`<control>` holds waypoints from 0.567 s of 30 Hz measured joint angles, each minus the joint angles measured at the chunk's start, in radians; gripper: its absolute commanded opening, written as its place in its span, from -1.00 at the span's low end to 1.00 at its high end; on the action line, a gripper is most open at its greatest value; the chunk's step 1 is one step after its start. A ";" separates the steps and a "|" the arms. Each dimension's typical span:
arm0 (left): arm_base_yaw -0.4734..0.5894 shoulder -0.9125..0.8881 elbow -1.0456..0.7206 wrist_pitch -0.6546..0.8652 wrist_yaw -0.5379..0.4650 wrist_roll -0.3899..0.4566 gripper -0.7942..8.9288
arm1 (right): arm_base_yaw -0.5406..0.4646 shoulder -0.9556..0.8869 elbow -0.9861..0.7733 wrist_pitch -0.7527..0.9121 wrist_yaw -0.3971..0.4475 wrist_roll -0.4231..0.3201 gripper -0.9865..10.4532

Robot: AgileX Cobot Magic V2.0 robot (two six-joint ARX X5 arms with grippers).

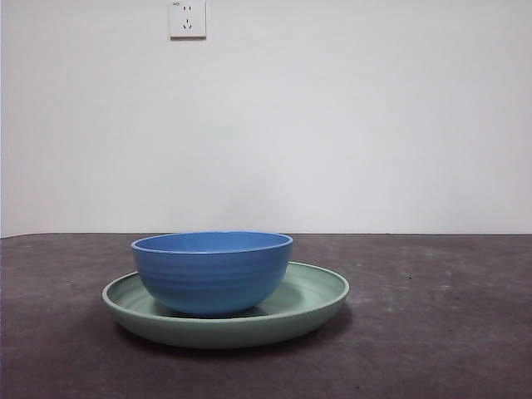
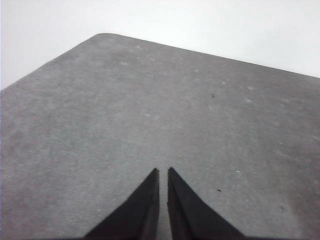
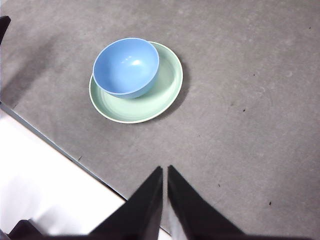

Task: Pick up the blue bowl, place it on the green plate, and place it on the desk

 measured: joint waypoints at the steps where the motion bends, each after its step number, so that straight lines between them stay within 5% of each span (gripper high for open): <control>1: -0.010 0.000 0.000 0.000 0.000 0.000 -0.78 | 0.000 0.000 0.000 0.000 0.000 0.000 -0.81; 17: -0.065 -0.025 0.000 0.000 0.000 0.064 -0.78 | 0.000 0.000 0.000 0.000 0.000 0.000 -0.81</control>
